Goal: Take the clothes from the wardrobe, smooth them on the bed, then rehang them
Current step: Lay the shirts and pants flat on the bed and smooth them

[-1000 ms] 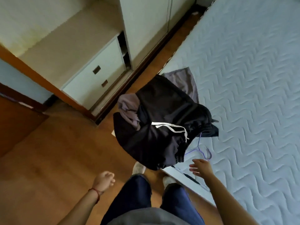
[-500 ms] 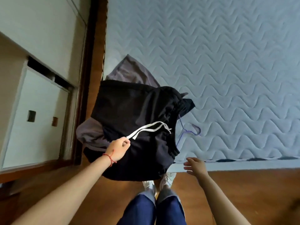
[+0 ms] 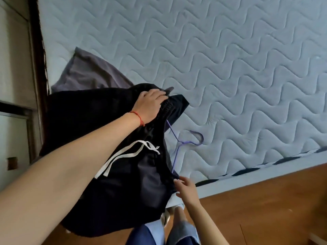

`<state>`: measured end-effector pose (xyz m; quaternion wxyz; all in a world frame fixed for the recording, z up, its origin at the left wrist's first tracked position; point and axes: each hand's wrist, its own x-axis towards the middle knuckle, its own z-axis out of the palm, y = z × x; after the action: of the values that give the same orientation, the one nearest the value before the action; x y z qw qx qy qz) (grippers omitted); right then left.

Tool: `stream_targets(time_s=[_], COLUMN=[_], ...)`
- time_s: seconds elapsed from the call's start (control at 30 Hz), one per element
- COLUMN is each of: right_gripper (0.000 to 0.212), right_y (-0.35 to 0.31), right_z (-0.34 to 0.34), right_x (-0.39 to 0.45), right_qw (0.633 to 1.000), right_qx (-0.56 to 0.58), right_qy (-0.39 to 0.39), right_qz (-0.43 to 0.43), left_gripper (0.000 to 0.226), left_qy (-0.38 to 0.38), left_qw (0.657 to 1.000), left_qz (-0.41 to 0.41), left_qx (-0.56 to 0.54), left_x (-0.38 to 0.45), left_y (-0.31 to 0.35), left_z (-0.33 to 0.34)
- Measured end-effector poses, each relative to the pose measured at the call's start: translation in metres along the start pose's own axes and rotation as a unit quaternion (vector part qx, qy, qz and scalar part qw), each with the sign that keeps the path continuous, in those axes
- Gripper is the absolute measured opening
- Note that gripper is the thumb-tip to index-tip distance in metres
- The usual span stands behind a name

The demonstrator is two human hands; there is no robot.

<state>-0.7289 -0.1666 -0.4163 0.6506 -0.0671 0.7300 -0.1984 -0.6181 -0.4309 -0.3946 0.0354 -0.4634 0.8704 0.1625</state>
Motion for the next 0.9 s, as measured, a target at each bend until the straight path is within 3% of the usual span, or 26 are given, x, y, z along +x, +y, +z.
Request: stream_targets(time_s=[0.17,0.3,0.5,0.67,0.8,0.9], right_gripper=[0.006,0.016,0.013,0.006,0.021,0.033], right_y=[0.010,0.009,-0.016,-0.039,-0.054,-0.058], right_z=[0.006,0.010,0.009,0.003,-0.009,-0.021], right_x=[0.004,0.000,-0.027,-0.068,-0.114,-0.139], right_qw=[0.997,0.998,0.999,0.993,0.968,0.947], right_qx=[0.065,0.068,0.033,0.043,-0.058,-0.107], right_qy=[-0.028,-0.014,0.007,0.082,0.194,0.231], right_qz=[0.005,-0.008,-0.038,-0.078,-0.151,-0.193], left_gripper=[0.048,0.048,0.040,0.039,0.042,0.037], left_qy=[-0.134,-0.162,-0.207,-0.210,-0.170,-0.110], left_qw=[0.984,0.969,0.947,0.966,0.980,0.989], left_qz=[0.046,0.060,0.054,-0.026,-0.086,-0.098], left_qx=[0.107,0.177,0.241,0.148,0.054,-0.012], left_x=[0.034,0.031,0.016,-0.018,-0.044,-0.056], left_y=[0.004,0.011,0.011,0.002,0.003,0.012], left_z=[0.017,0.015,-0.010,-0.031,-0.060,-0.087])
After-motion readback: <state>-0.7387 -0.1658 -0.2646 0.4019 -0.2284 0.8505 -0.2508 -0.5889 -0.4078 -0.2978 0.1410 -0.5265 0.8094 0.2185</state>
